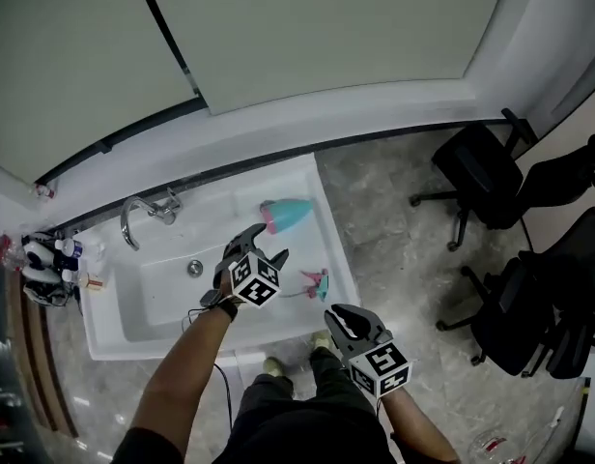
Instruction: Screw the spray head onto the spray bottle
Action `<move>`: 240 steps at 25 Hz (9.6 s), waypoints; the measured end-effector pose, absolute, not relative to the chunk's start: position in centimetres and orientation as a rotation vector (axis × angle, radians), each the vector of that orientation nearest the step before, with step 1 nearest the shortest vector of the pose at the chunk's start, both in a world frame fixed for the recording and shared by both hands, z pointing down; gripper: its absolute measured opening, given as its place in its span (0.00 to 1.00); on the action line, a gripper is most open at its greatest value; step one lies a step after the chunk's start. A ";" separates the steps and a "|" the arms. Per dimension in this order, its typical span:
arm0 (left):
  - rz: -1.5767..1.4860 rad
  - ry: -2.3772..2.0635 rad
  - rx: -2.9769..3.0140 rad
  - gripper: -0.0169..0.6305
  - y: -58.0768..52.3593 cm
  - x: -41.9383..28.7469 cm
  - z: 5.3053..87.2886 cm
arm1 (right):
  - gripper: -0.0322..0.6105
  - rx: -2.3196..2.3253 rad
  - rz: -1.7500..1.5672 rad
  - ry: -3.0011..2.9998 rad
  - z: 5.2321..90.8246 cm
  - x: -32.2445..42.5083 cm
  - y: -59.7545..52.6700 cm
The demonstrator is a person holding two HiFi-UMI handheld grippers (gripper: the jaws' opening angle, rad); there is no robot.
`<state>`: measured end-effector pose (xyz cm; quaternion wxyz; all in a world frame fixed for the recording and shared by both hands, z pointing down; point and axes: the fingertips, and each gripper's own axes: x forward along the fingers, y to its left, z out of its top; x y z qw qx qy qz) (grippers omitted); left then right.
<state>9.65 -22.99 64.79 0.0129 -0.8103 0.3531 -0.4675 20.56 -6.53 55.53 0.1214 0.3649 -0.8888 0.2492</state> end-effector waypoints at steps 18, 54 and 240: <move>-2.006 0.505 -2.066 0.65 -32.5 9.1 77.5 | 0.26 1.057 1.168 -1.826 76.1 19.9 -15.0; -0.759 1.044 -2.947 0.64 -15.1 9.5 51.9 | 0.30 1.219 -0.688 -2.160 26.7 21.7 -22.4; -0.717 0.886 -2.508 0.64 -15.3 7.1 41.9 | 0.19 0.525 1.126 -2.056 31.4 8.7 -13.5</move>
